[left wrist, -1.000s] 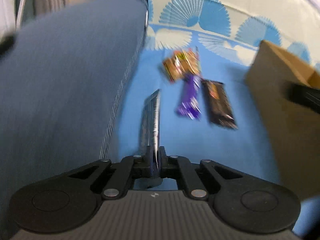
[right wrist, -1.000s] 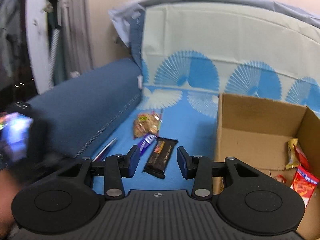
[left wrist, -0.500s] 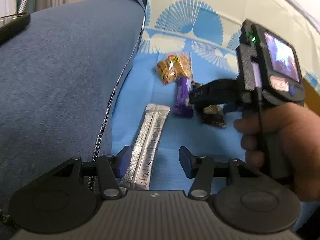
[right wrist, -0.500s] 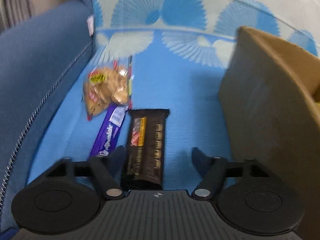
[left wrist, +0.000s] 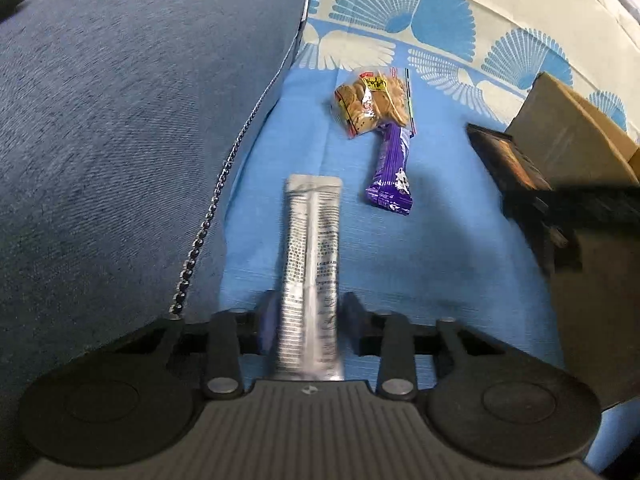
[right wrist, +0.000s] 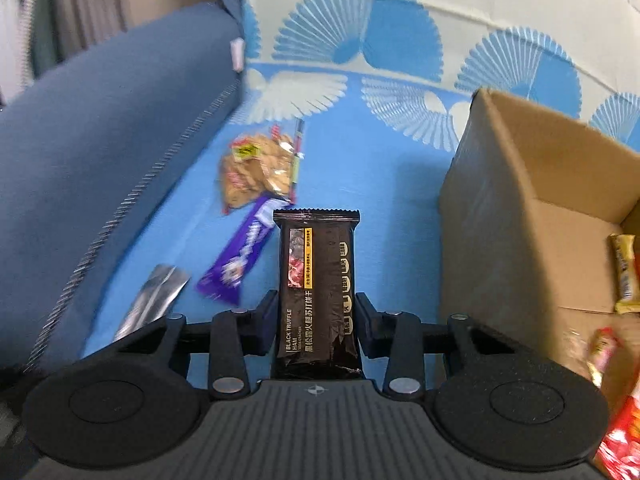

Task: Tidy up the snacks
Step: 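Grasp the black chocolate bar with the right tool while the left tool holds the silver packet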

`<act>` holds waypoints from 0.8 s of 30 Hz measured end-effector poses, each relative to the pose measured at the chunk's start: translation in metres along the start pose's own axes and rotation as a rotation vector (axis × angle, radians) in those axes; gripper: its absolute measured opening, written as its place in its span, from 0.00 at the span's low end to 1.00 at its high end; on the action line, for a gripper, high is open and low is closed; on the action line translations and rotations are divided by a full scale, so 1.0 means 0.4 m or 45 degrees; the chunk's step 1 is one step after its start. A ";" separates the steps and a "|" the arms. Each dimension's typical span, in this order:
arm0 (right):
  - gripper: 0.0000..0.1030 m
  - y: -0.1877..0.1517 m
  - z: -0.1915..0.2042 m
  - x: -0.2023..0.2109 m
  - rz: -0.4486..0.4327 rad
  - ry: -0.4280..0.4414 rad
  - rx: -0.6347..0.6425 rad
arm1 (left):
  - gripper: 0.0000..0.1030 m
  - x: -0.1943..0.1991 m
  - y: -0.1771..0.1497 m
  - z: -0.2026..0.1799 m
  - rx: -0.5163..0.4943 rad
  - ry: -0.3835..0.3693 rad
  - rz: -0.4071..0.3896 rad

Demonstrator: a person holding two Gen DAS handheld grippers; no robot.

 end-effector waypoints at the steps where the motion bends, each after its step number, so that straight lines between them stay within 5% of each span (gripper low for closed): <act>1: 0.40 -0.016 0.006 0.030 -0.002 0.025 0.024 | 0.32 0.003 -0.001 -0.001 -0.001 -0.013 -0.001; 10: 0.40 -0.177 0.098 0.200 0.037 0.199 0.221 | 0.28 0.039 -0.025 -0.009 0.000 -0.100 0.025; 24: 0.41 -0.319 0.056 0.094 0.149 0.179 0.007 | 0.32 0.083 -0.116 -0.007 0.096 -0.266 0.205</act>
Point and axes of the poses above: each gripper's, at about its wrist camera, not at the fingertips, and x roughly against the way its jaws point, z to its left, y to its top, the point moved 9 cm from there along -x, roughly the way its jaws point, and after that the axes turned 9 degrees about z, right-handed, at the moved point
